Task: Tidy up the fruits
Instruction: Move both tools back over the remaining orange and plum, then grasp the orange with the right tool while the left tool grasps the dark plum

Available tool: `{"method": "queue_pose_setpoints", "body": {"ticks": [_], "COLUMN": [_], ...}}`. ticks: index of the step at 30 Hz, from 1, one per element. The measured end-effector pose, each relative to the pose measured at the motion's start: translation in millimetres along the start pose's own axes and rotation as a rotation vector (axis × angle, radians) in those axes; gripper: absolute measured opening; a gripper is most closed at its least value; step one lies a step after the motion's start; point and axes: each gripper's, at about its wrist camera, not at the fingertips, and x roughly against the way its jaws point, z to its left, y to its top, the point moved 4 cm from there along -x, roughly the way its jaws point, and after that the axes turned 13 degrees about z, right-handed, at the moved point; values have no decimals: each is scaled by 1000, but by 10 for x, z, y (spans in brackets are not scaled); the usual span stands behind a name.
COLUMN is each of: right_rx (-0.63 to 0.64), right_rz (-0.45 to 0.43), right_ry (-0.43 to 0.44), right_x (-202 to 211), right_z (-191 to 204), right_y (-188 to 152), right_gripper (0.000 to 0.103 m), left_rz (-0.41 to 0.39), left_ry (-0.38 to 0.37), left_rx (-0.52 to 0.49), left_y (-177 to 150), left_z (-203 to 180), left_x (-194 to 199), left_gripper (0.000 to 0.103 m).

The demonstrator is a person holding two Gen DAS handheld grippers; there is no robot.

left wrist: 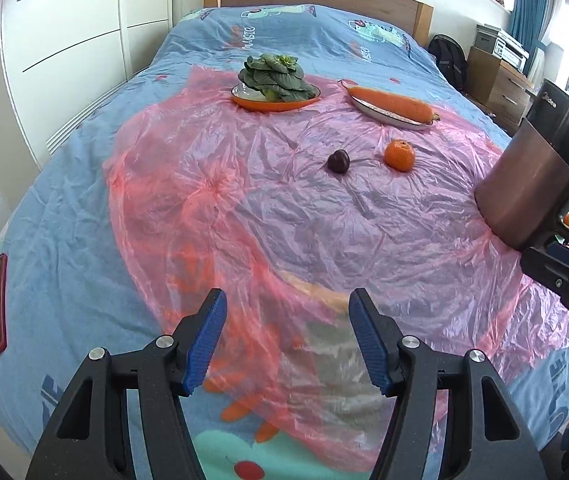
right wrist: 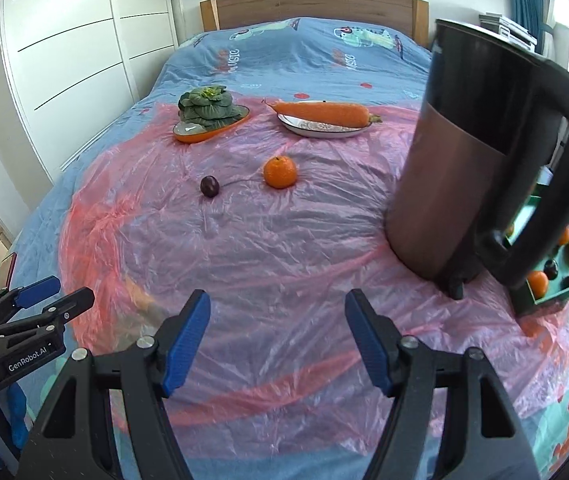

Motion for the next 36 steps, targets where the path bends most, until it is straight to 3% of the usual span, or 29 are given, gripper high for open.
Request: {"method": "queue_pose_setpoints", "body": {"ticks": [10,19,30,32,36], "right_rx": [24,80,108,113,126], "right_rz": [-17,-24,6,7,12], "right_ry": [29,34,28,30,34], "right_x": [-607,-1153,-1619,-1664,-1722], "right_z": [-75,-108,-110,-99,-68], "right_y": [702,1313,1541,1548,1571], "right_gripper": [103,103,103,100,85], "left_rz": [-20,-15,41,37,32], "left_ry": [-96,-126,-137,-136,-139], "left_rx": [-17,-51,-61,-68,-70], "left_y": [700,1226,1383,1385,1416], "left_z": [-162,-349,-392,-393,-381], "left_x": [-385,-831,-1296,-1321,-1349], "left_gripper": [58,58,57,56,52]}}
